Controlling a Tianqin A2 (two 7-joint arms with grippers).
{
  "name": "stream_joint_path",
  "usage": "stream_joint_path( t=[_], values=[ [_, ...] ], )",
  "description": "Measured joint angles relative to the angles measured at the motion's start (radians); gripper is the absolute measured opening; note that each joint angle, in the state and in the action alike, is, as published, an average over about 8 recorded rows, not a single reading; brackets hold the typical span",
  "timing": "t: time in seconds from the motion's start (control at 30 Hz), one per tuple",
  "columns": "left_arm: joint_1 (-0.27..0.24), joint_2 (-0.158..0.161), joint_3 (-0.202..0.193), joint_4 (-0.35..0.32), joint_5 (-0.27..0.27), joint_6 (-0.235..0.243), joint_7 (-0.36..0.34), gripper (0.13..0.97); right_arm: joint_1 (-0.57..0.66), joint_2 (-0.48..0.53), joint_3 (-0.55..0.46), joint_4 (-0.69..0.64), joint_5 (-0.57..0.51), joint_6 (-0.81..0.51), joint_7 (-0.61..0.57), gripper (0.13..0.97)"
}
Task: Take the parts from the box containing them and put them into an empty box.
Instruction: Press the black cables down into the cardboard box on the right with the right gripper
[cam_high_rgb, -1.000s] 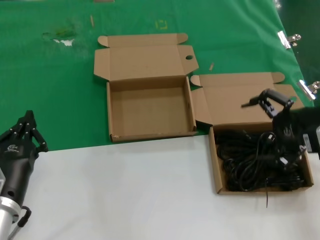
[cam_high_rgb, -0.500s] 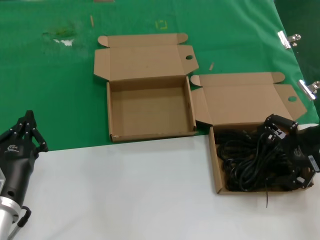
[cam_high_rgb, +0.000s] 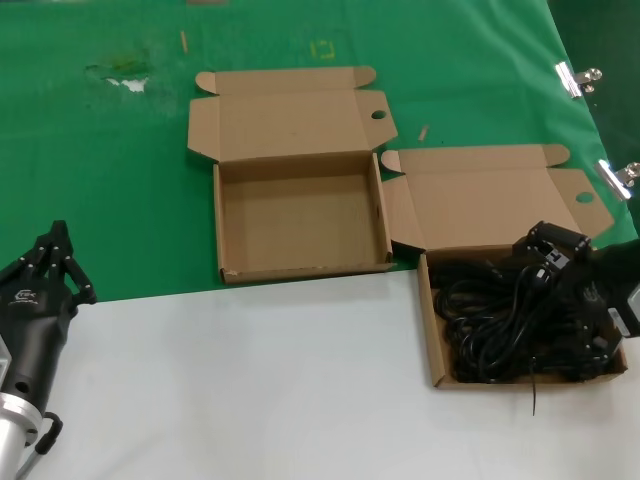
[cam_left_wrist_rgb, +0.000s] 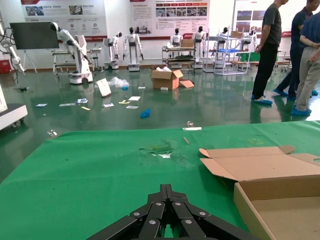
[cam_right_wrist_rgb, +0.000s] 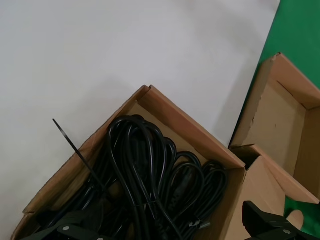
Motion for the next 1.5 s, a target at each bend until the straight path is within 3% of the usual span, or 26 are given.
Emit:
stream_joint_path(
  t=[0.47, 0.73, 0.87, 1.17, 1.43, 1.5],
  values=[
    [0.0, 0.0, 0.0, 0.0, 0.0, 0.0, 0.0, 0.14, -0.007, -0.016, -0.007, -0.022, 0.0, 0.0, -0.038, 0.931],
    [0.0, 0.0, 0.0, 0.0, 0.0, 0.0, 0.0, 0.14, -0.017, -0.019, -0.006, -0.03, 0.002, 0.006, -0.076, 0.831],
    [0.0, 0.0, 0.0, 0.0, 0.0, 0.0, 0.0, 0.14, -0.021, -0.018, -0.007, -0.036, -0.001, 0.014, -0.107, 0.831],
    [0.0, 0.0, 0.0, 0.0, 0.0, 0.0, 0.0, 0.14, -0.027, -0.012, -0.007, -0.038, -0.005, 0.019, -0.128, 0.664],
    [0.0, 0.0, 0.0, 0.0, 0.0, 0.0, 0.0, 0.14, -0.031, -0.013, -0.006, -0.038, -0.002, 0.019, -0.129, 0.447],
    [0.0, 0.0, 0.0, 0.0, 0.0, 0.0, 0.0, 0.14, -0.031, -0.015, -0.007, -0.042, -0.003, 0.019, -0.133, 0.425]
  ],
)
